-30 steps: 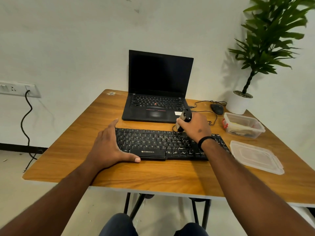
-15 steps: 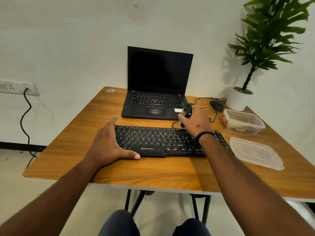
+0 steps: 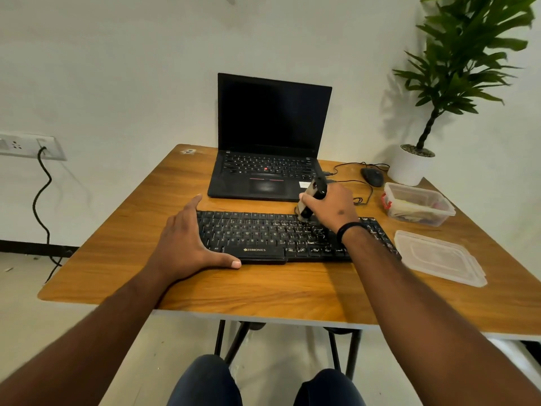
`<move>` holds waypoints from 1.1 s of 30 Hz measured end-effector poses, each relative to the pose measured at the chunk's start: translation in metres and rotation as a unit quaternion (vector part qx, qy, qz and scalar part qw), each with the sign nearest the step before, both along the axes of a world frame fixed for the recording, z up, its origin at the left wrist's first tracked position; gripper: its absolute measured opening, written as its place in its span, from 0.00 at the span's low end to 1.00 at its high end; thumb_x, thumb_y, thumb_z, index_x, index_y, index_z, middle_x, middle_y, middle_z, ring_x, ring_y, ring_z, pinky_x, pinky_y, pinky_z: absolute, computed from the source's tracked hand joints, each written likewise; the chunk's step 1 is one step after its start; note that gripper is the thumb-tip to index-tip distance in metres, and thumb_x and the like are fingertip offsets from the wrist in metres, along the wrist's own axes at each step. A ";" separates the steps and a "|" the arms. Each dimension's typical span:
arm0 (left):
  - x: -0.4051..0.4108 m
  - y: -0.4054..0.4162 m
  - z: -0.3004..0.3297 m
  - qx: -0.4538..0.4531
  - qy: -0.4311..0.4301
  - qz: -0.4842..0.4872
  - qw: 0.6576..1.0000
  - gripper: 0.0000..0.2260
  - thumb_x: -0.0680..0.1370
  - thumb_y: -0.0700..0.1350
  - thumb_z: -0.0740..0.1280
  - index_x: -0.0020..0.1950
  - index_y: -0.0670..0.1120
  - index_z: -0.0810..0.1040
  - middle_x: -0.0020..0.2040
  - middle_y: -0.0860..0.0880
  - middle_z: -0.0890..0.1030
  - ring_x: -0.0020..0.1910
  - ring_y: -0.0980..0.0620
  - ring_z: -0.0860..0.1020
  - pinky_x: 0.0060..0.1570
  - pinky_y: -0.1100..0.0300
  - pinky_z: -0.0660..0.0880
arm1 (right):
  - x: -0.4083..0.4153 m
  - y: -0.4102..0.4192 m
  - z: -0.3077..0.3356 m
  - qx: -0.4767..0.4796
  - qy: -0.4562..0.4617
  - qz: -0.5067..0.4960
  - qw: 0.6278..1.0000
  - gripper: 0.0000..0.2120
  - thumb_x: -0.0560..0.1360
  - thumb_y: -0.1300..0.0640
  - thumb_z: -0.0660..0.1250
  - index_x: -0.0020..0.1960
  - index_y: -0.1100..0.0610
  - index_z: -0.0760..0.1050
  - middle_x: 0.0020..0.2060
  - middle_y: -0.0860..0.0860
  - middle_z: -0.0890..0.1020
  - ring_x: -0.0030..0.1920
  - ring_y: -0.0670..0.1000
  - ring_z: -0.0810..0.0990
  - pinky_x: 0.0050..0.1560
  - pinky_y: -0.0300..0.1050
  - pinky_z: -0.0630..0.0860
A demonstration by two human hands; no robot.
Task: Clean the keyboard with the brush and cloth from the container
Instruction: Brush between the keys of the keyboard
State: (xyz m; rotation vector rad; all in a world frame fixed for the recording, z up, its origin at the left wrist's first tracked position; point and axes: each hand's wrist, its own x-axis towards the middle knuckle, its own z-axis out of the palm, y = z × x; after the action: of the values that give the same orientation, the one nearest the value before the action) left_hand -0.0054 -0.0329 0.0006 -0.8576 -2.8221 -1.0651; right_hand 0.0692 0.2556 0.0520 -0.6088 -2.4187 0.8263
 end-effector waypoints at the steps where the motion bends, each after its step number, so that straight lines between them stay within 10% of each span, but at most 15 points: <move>1: 0.000 0.000 0.000 -0.001 0.001 0.000 1.000 0.71 0.47 0.76 0.77 0.81 0.52 0.48 0.78 0.47 0.62 0.75 0.43 0.62 0.72 0.41 0.65 | -0.001 -0.002 0.002 0.012 0.011 0.002 1.000 0.11 0.75 0.49 0.72 0.38 0.53 0.77 0.36 0.51 0.83 0.40 0.50 0.82 0.43 0.51 0.83; 33: -0.002 -0.003 0.003 0.013 -0.042 -0.023 0.999 0.74 0.42 0.75 0.77 0.81 0.53 0.47 0.78 0.45 0.62 0.75 0.44 0.63 0.73 0.44 0.64 | -0.014 -0.014 0.019 -0.061 -0.093 0.026 0.993 0.10 0.74 0.54 0.73 0.42 0.58 0.75 0.39 0.56 0.82 0.37 0.53 0.83 0.34 0.41 0.80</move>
State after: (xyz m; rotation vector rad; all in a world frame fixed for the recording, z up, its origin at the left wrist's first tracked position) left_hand -0.0073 -0.0364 0.0040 -0.9024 -2.8613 -1.1681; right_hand 0.0553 0.2420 0.0707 -0.7013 -2.5750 0.9841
